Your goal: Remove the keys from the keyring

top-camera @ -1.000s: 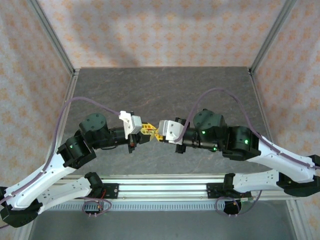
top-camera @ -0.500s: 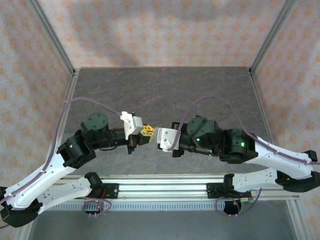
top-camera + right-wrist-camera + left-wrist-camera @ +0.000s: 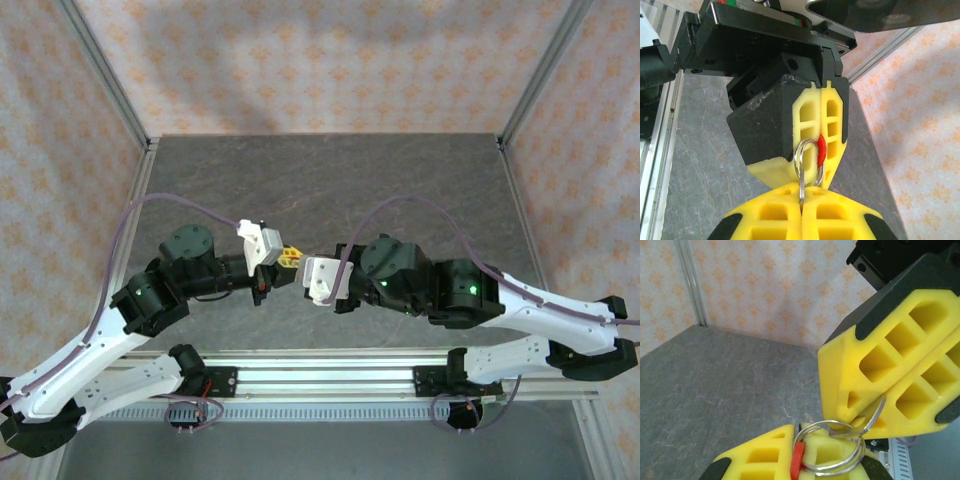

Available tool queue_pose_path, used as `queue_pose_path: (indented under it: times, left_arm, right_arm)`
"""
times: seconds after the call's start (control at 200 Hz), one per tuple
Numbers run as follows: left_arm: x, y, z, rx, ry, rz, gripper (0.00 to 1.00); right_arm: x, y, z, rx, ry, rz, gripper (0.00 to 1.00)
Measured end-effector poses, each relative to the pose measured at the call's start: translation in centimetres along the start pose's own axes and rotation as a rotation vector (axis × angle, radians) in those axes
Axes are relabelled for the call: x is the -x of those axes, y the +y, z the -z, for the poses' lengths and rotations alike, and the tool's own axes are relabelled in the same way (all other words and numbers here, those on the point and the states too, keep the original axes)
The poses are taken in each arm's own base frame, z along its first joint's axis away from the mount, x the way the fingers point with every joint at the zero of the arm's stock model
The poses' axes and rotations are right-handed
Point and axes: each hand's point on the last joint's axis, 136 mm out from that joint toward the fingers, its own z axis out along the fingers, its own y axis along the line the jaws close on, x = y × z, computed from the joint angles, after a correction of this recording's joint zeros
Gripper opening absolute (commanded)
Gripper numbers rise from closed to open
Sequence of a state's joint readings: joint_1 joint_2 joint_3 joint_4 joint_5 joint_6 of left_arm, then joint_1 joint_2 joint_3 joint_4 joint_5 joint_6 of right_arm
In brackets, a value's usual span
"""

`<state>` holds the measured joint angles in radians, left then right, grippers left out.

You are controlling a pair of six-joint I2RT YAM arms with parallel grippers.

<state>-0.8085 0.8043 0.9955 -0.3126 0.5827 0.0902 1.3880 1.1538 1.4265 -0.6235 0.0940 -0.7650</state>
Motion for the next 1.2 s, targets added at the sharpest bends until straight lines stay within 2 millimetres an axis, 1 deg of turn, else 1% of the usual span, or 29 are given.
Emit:
queue_pose_path:
  times: [0.235,0.425,0.716,0.846,1.196]
  left_arm:
    - [0.0,0.5,0.3,0.030,0.003,0.015,0.00]
    - [0.1,1.3,0.4,0.067,0.003,0.020,0.00]
    - [1.1,1.1,0.8,0.066,-0.015,0.013,0.00]
    - [1.0,1.0,0.8,0.059,-0.013,0.018,0.00]
    - [-0.1,0.7,0.6,0.041,0.033,0.041,0.00]
  right_arm:
    - [0.2,-0.4,-0.6,-0.055,-0.006,0.013,0.00]
    - [0.1,-0.9,-1.2,-0.114,-0.019,-0.001,0.00]
    - [1.0,-1.3,-0.8,-0.140,-0.072,-0.011,0.00]
    - [1.1,-1.1,-0.8,-0.154,-0.069,0.032,0.00]
    - [0.4,-0.5,-1.0,-0.196,-0.038,0.194,0.00]
